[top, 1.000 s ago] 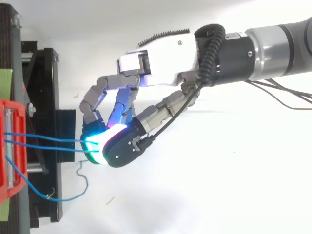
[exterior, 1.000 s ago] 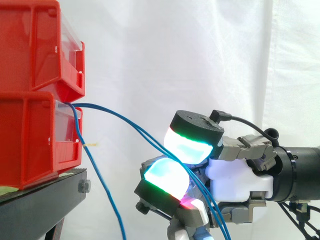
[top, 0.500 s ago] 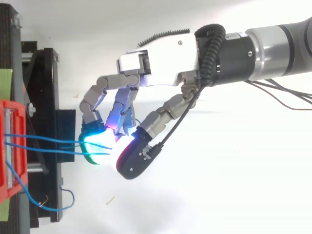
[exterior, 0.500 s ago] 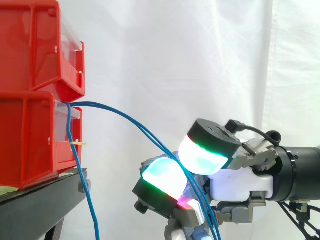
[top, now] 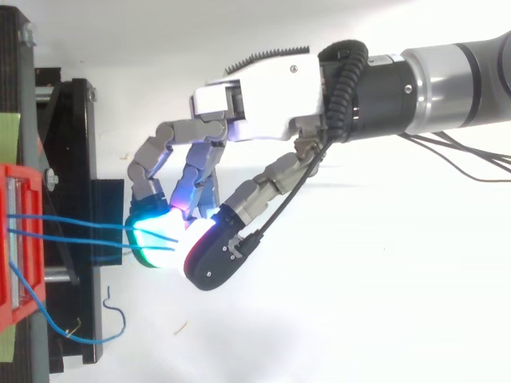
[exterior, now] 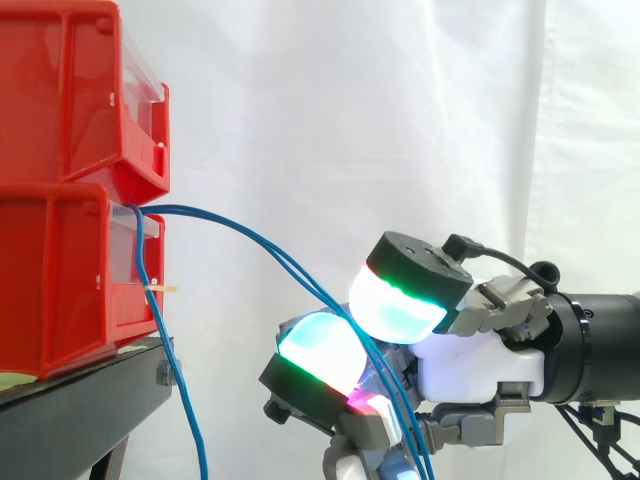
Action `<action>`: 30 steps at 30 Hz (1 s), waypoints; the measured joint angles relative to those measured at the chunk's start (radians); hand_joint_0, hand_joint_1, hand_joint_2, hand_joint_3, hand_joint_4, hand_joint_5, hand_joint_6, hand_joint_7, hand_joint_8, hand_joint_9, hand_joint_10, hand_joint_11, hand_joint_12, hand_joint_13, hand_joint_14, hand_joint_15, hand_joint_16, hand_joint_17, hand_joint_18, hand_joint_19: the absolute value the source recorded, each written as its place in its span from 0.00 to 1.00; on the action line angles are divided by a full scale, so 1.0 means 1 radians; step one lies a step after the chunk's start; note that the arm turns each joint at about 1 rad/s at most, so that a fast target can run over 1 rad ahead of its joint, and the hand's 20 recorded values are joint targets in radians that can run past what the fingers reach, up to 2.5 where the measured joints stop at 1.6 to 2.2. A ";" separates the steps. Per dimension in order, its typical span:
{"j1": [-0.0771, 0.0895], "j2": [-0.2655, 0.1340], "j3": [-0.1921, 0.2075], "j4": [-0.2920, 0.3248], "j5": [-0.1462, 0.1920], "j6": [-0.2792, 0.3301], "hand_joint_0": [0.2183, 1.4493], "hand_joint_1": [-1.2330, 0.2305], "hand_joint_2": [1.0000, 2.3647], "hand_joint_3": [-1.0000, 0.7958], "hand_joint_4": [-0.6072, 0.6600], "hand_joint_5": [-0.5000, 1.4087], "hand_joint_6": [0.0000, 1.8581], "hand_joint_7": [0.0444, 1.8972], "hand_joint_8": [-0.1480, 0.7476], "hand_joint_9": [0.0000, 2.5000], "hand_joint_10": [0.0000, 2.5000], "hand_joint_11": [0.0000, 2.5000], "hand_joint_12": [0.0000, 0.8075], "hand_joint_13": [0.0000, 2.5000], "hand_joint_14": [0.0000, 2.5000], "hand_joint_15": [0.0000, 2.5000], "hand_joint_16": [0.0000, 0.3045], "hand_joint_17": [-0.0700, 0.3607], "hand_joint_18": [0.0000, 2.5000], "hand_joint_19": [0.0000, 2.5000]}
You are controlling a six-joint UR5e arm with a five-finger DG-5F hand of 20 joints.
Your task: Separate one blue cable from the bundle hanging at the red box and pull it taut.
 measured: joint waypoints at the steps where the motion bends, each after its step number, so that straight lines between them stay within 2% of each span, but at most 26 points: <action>1: 0.001 0.000 0.000 0.000 0.004 0.001 0.37 0.28 0.01 0.37 0.54 0.16 0.48 0.52 0.52 0.37 0.01 0.35 0.44 0.36 0.01 0.18 0.14 0.38 0.41 0.21; 7: 0.005 0.000 0.000 0.000 0.012 0.015 0.40 0.25 0.01 0.34 0.56 0.16 0.49 0.50 0.51 0.36 0.01 0.35 0.44 0.36 0.01 0.18 0.14 0.38 0.41 0.21; 11: 0.007 0.000 0.000 -0.001 0.014 0.019 0.37 0.27 0.00 0.31 0.58 0.16 0.48 0.51 0.52 0.37 0.01 0.34 0.44 0.36 0.01 0.18 0.14 0.38 0.40 0.21; 15: 0.008 0.000 0.000 -0.003 0.015 0.024 0.39 0.26 0.01 0.33 0.52 0.16 0.48 0.53 0.52 0.36 0.01 0.34 0.44 0.36 0.01 0.18 0.14 0.38 0.40 0.20; 22: 0.008 0.000 0.000 -0.005 0.014 0.030 0.39 0.23 0.01 0.38 0.52 0.16 0.48 0.55 0.51 0.35 0.01 0.33 0.44 0.35 0.01 0.18 0.14 0.38 0.40 0.21; 26: 0.009 0.000 0.000 -0.001 0.016 0.030 0.34 0.30 0.01 0.37 0.55 0.16 0.48 0.53 0.52 0.36 0.01 0.31 0.44 0.35 0.01 0.18 0.14 0.38 0.40 0.23; 30: 0.013 0.000 0.000 0.004 0.031 0.030 0.32 0.37 0.01 0.35 0.57 0.17 0.45 0.55 0.51 0.36 0.01 0.29 0.44 0.35 0.01 0.18 0.14 0.38 0.40 0.24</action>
